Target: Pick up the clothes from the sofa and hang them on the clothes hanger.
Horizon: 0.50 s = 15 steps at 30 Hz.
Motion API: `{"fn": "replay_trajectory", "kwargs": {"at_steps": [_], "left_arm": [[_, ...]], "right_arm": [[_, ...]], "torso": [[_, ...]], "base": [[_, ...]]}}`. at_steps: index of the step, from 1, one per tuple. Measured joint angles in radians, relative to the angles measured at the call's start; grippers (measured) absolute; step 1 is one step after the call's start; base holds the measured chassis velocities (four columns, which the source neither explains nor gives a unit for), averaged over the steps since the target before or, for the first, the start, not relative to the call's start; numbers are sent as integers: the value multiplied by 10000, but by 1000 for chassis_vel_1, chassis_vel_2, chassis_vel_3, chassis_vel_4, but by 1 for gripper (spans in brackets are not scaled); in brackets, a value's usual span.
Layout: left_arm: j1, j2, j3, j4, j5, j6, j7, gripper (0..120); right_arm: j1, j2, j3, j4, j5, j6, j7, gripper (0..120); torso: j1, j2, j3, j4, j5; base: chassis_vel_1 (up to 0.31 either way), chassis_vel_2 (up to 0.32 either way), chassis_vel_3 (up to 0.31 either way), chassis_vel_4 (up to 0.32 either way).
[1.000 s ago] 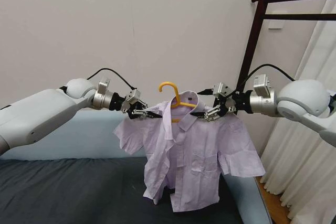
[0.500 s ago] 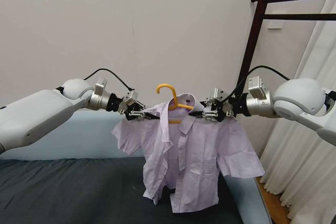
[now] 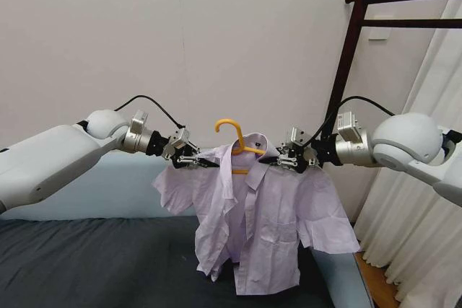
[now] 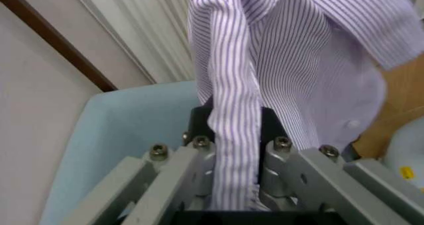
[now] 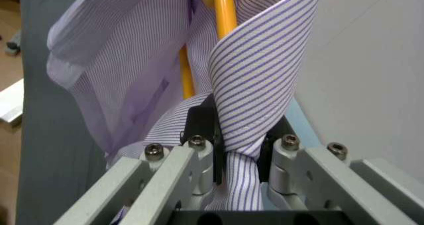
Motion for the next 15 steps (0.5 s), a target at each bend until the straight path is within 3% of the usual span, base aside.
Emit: {"fn": "replay_trajectory", "kwargs": {"at_steps": [9, 11, 15], "left_arm": [[-112, -94, -181, 411, 353, -556, -553, 43], [-150, -51, -239, 380, 359, -697, -817, 54], [-132, 66, -421, 288, 373, -873, -1335, 68]], "right_arm": [[-602, -432, 507, 415, 445, -185, 618, 10], [-908, -574, 855, 602, 643, -515, 961, 10], [-1526, -705, 1573, 928, 1261, -1295, 1819, 10]], "torso": [[0, 0, 0, 0, 2], [0, 0, 0, -3, 1], [0, 0, -1, -2, 2]], "base": [[0, 0, 0, 0], [0, 0, 0, 0], [0, 0, 0, 0]]}}
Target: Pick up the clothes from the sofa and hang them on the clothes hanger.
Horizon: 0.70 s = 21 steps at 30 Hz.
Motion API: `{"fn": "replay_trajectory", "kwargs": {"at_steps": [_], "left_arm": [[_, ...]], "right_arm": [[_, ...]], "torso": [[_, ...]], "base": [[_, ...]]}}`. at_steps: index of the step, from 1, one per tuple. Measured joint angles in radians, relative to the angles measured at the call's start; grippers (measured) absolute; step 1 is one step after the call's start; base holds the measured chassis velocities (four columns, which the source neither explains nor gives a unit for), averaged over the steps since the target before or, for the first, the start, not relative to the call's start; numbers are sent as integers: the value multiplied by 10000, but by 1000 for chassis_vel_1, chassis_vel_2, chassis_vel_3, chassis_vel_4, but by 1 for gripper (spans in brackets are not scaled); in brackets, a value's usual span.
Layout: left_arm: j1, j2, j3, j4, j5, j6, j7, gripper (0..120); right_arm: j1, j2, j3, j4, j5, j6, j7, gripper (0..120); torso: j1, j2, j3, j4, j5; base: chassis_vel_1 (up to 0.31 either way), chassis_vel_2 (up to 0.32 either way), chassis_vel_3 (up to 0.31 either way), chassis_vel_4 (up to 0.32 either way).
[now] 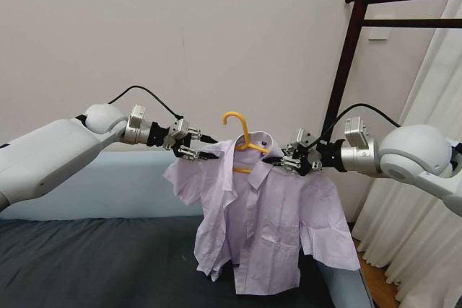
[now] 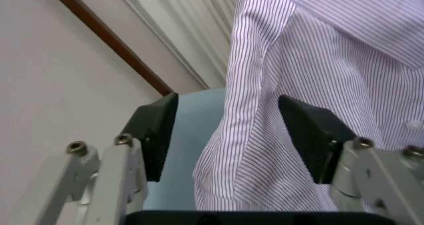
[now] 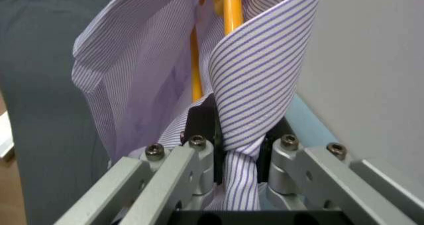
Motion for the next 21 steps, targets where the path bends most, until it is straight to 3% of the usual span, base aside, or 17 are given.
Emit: {"fn": "replay_trajectory", "kwargs": {"at_steps": [3, 7, 8, 11, 13, 16, 17, 18, 21], "left_arm": [[192, 149, -292, -220, -1, -11, -340, 77], [1339, 689, -1464, -1245, 68, 140, -1739, 94], [1339, 689, -1464, -1245, 68, 140, -1739, 94], [2969, 1172, -2873, -2663, 108, 330, -3731, 100], [3411, 1248, -3156, -3067, 94, 395, -4348, 100], [5228, 1289, -4068, -4815, -125, 527, -6970, 100], [5228, 1289, -4068, -4815, -125, 527, -6970, 100], [5711, 1165, -4201, -5375, -161, 593, -7952, 100], [6399, 701, -4278, -6320, -179, 702, -9592, 100]], "right_arm": [[-424, -19, 622, 192, 467, -582, 651, 10], [-1927, 2, 2732, 650, 1689, -1820, 2337, 10], [-1927, 2, 2732, 650, 1689, -1820, 2337, 10], [-2956, 1, 4011, 997, 2576, -2397, 3538, 10], [-3077, 25, 4226, 1069, 2833, -2523, 3831, 10], [-3214, 213, 4648, 1383, 4010, -2689, 5458, 10], [-3214, 213, 4648, 1383, 4010, -2689, 5458, 10], [-3198, 316, 4726, 1469, 4383, -2691, 5992, 10], [-3153, 805, 4930, 1478, 4995, -2687, 7281, 10]], "torso": [[0, 0, 0, 0, -1], [1, 0, 0, 3, -2], [1, 0, 0, 3, -2], [-1, -1, 0, 2, 0], [0, 0, 0, 3, 0], [-1, 0, 0, 5, -3], [-1, 0, 0, 5, -3], [-1, 1, -1, 3, -3], [-1, 1, -1, -2, -4]], "base": [[0, 0, 0, 0], [0, 0, 0, 0], [0, 0, 0, 0], [0, 0, 0, 0], [0, 0, 0, 0], [0, 0, 0, 0], [0, 0, 0, 0], [0, 0, 0, 0], [0, 0, 0, 0]]}}
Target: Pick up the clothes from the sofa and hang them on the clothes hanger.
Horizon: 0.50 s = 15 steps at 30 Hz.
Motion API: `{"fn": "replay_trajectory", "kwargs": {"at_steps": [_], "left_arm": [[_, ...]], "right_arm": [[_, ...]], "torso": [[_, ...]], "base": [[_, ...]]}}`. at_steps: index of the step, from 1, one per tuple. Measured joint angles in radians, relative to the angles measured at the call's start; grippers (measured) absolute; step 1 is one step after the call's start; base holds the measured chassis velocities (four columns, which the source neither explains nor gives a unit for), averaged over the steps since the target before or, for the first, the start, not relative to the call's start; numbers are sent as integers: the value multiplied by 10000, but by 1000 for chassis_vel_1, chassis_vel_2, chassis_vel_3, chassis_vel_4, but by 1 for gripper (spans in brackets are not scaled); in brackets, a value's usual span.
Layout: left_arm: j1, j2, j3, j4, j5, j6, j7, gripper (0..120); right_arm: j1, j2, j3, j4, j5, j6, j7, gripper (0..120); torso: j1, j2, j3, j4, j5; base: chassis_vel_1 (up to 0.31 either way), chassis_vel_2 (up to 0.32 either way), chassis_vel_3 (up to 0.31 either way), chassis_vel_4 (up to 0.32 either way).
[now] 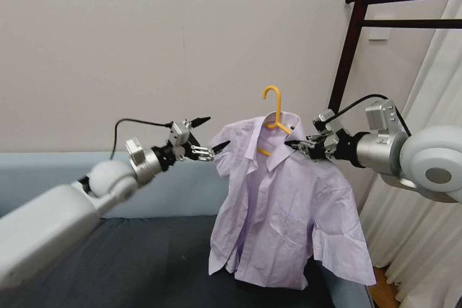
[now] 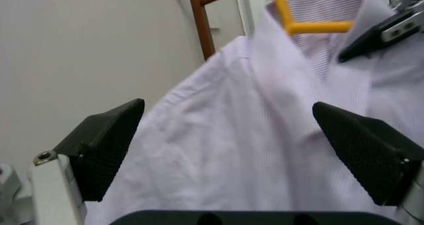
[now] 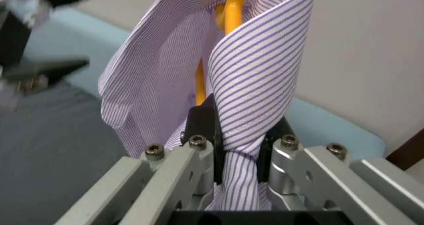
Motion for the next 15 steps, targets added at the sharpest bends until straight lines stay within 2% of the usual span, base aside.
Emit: {"fn": "replay_trajectory", "kwargs": {"at_steps": [6, 12, 15], "left_arm": [[384, -523, 46, -570, 172, 65, -1290, 100], [627, -798, 64, -585, 418, 77, -1795, 97], [783, -997, 68, -514, 555, 101, -2023, 88]], "right_arm": [[-92, 357, 66, 13, 13, 184, 883, 10], [-86, 461, 92, 34, -22, 197, 1025, 10], [-73, 499, 86, 40, -26, 182, 1031, 10]], "torso": [[0, 0, 1, 3, 4], [0, 0, 1, 3, 4], [0, -1, 1, 3, 3]], "base": [[0, 0, 0, 0], [0, 0, 0, 0], [0, 0, 0, 0]]}}
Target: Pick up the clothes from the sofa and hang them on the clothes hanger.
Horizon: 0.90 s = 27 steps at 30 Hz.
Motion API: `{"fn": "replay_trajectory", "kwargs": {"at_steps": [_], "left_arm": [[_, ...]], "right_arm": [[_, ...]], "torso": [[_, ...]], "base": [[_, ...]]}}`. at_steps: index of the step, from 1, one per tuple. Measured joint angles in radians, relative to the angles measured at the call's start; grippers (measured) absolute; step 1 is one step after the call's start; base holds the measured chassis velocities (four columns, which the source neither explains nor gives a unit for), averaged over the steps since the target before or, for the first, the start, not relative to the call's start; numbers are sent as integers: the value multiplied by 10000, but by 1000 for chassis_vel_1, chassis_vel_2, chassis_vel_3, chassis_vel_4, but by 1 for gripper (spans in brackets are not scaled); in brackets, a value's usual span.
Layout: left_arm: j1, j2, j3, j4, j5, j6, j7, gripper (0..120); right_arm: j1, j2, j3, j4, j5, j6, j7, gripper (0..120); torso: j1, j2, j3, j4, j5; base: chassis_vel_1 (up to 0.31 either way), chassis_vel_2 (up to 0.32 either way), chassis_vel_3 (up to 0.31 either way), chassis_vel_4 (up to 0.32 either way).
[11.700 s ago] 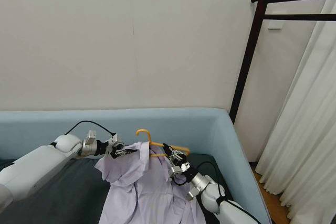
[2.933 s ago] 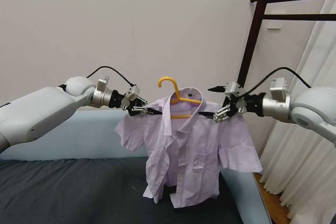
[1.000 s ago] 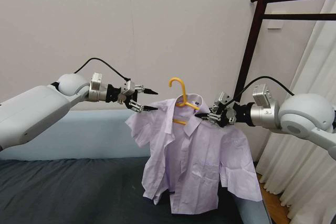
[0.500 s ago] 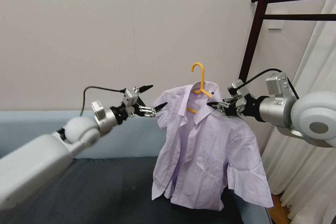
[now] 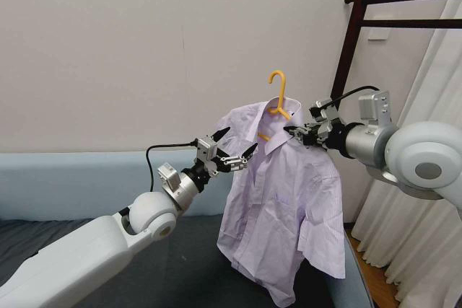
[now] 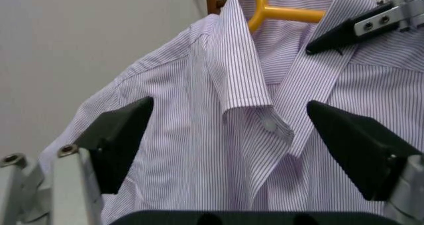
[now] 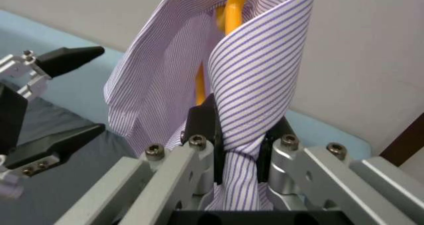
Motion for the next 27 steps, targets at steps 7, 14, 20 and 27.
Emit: {"fn": "replay_trajectory", "kwargs": {"at_steps": [7, 14, 20, 27], "left_arm": [[-30, -316, 129, 187, 38, 24, -164, 62], [-146, -458, 225, 290, 28, 62, -280, 41], [-171, -520, 239, 264, -13, 152, -486, 19], [-242, -668, 233, -125, -252, 512, -1131, 0]], "right_arm": [[-6, 0, -27, 158, 3, -55, -70, 10], [-4, -73, -3, 267, 64, -80, -96, 10], [-24, -122, 6, 270, 120, -87, -37, 10], [-15, 72, 6, 230, 326, -88, 500, 10]], "torso": [[0, 0, 0, 0, 0], [0, 0, 0, 0, 0], [0, 0, 0, 0, 0], [0, 0, 0, 1, -2]], "base": [[0, 0, 0, 0], [0, 0, 0, 0], [0, 0, 0, 0], [0, 0, 0, 0]]}}
